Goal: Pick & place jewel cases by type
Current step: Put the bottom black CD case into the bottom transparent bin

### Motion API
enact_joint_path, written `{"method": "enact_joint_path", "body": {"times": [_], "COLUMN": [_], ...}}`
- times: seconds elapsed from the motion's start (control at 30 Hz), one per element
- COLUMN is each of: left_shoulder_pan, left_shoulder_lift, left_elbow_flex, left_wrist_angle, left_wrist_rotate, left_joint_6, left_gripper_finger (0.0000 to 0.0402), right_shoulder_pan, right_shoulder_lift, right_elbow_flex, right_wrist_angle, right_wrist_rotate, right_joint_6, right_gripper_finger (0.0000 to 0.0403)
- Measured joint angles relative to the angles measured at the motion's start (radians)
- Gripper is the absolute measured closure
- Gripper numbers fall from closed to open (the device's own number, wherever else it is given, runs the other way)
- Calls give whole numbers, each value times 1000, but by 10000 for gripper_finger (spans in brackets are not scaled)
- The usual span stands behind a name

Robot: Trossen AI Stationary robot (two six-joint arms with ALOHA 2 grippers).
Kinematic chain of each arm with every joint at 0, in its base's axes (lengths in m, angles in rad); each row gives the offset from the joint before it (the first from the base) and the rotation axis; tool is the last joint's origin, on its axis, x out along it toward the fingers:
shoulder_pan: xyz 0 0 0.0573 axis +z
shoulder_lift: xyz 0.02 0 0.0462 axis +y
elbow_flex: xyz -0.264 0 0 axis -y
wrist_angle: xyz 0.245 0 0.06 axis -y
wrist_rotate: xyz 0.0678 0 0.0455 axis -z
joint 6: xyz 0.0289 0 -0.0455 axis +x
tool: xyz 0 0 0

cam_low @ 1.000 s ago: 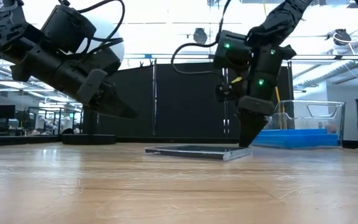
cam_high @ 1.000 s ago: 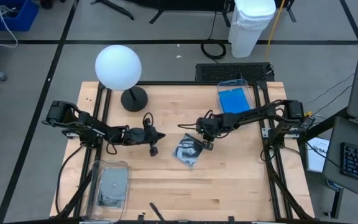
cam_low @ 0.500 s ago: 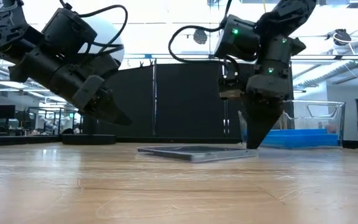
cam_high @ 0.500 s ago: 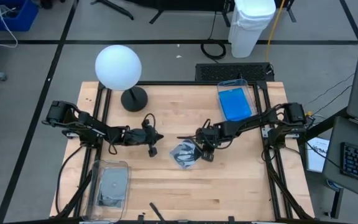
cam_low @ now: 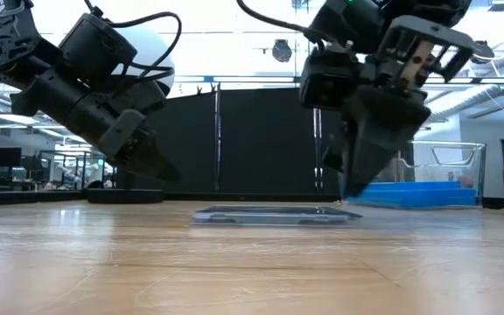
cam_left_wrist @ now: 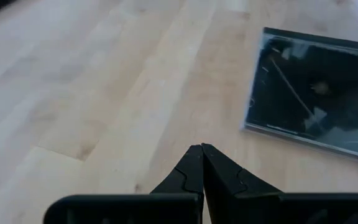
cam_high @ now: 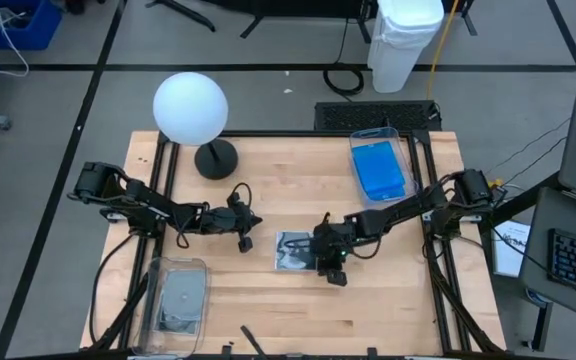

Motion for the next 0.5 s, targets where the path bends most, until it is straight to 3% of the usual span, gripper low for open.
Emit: {"method": "enact_joint_path", "body": {"times": [0.2, 0.5], "left_shoulder_pan": [-18, -139], "left_shoulder_lift": [0, 0], "left_elbow_flex": [0, 33], "left_wrist_angle": [-2, -69], "left_wrist_rotate": [224, 195], "left_joint_6": [-61, -30], "left_gripper_finger": [396, 396], "right_shoulder_pan": [7, 7], "right_shoulder_lift": [0, -2], "right_elbow_flex": [0, 1], "right_wrist_angle": [-116, -248], "right_wrist_rotate": [19, 82], "right_joint_6": [-26, -131], "right_gripper_finger": [332, 332]}}
